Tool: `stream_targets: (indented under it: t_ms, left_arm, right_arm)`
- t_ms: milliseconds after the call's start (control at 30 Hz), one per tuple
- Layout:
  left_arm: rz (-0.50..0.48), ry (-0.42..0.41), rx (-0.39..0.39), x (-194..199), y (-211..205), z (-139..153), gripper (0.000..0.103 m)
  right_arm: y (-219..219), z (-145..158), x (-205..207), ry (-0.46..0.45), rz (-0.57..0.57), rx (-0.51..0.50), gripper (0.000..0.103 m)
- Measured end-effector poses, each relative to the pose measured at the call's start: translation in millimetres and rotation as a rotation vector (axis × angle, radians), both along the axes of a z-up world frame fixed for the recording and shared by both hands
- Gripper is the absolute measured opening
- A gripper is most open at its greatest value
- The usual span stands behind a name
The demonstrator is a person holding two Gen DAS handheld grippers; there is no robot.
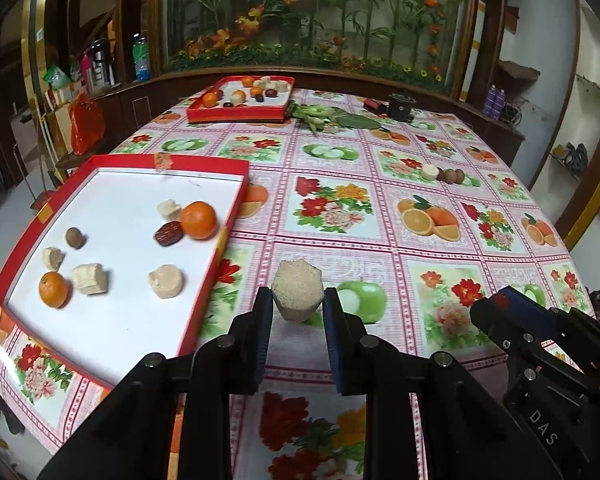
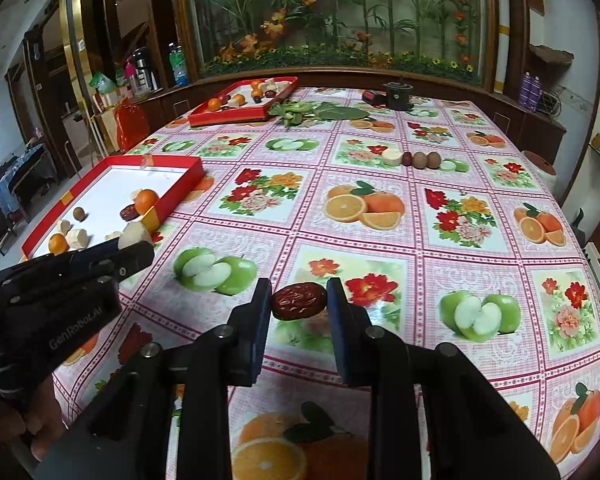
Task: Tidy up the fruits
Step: 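Carry the date and round cake in both tools over the white box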
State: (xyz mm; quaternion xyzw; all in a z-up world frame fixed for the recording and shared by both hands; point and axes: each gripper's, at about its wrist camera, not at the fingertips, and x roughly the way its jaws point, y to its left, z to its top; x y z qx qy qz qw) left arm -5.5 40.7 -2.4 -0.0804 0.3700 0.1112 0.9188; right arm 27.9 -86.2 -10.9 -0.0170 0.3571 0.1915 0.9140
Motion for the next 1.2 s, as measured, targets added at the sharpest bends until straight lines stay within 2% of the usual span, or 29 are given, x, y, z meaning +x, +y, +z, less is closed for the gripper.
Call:
stream_targets:
  t_ms: [333, 900, 1200]
  left_arm:
    - [0.087, -0.002, -0.004, -10.0, 32.2, 2.0, 0.024]
    - [0.33, 0.012, -0.022, -15.2, 130.8, 1.9, 0.024]
    - [0.393, 0.017, -0.014, -8.2, 167.4, 2.0, 0.024]
  right_arm:
    - [31.0, 2.2, -5.6, -0.003, 0.085, 0.007, 0.03]
    - [156.8, 22.6, 15.8, -0.03, 0.317, 0.029, 0.03]
    - [202.0, 17.1, 29.6, -0.01, 0.381, 0.012, 0.03]
